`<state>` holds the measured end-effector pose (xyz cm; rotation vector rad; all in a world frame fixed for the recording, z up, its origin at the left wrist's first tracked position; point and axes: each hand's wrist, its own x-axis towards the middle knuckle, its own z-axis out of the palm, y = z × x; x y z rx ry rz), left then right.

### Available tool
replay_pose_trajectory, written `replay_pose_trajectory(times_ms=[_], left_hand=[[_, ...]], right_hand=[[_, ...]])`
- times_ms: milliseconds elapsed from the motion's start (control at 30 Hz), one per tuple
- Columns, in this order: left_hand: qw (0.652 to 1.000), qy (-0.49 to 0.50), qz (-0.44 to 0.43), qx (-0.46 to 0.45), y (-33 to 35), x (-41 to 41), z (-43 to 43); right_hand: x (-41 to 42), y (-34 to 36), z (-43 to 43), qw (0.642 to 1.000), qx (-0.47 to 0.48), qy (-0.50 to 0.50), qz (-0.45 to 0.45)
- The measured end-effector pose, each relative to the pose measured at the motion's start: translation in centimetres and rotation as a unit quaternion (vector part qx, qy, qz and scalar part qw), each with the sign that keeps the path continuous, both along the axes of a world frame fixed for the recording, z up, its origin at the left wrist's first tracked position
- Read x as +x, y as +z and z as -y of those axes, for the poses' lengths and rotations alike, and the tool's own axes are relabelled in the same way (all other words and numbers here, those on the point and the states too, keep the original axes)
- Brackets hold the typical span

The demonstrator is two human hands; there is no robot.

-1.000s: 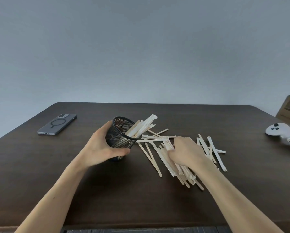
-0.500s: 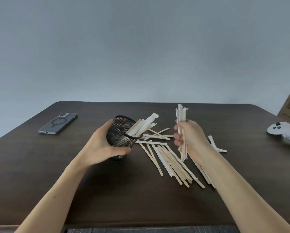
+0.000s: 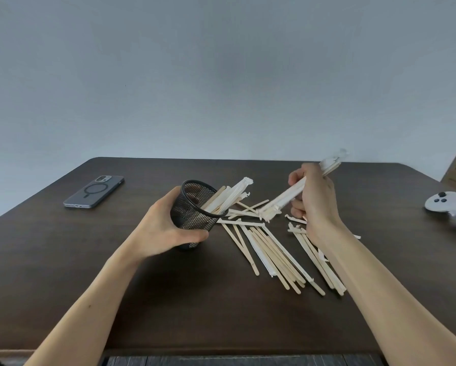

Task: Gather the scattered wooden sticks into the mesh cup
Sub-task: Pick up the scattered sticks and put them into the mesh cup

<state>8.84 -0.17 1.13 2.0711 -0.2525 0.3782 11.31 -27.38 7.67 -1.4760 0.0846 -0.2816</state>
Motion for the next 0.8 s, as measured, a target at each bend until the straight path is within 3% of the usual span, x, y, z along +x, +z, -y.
replay_pose_trajectory(times_ms=[133,233,333,400,467,733,800], left_hand=[[1.0,-0.007,-0.002,-0.002,0.0,-0.1,0.1],[1.0,-0.014,-0.004,0.0,0.1,-0.2,0.1],[1.0,-0.021,-0.006,0.005,0.2,-0.3,0.2],[1.0,-0.023,-0.005,0.004,0.3,-0.4,0.3],[1.0,-0.027,-0.002,0.001,0.4,-0.5,0.4],[1.0,-0.016,0.001,-0.008,0.5,-0.4,0.2],[1.0,-0.013,0.001,-0.013,0.5,-0.5,0.2]], right_hand=[[-0.2,1.0,-1.1,0.995,0.093,0.005,0.048],[-0.2,1.1,-2.5,0.995,0.071,0.007,0.072],[-0.1,0.6,-4.2,0.992,-0.046,0.058,0.104],[0.1,0.2,-5.2,0.976,-0.165,0.108,0.088],[0.2,0.0,-5.6,0.964,-0.218,0.131,0.078],[0.3,-1.2,-3.0,0.993,-0.088,0.058,0.048],[0.3,-2.7,-1.8,0.989,-0.142,0.035,0.027]])
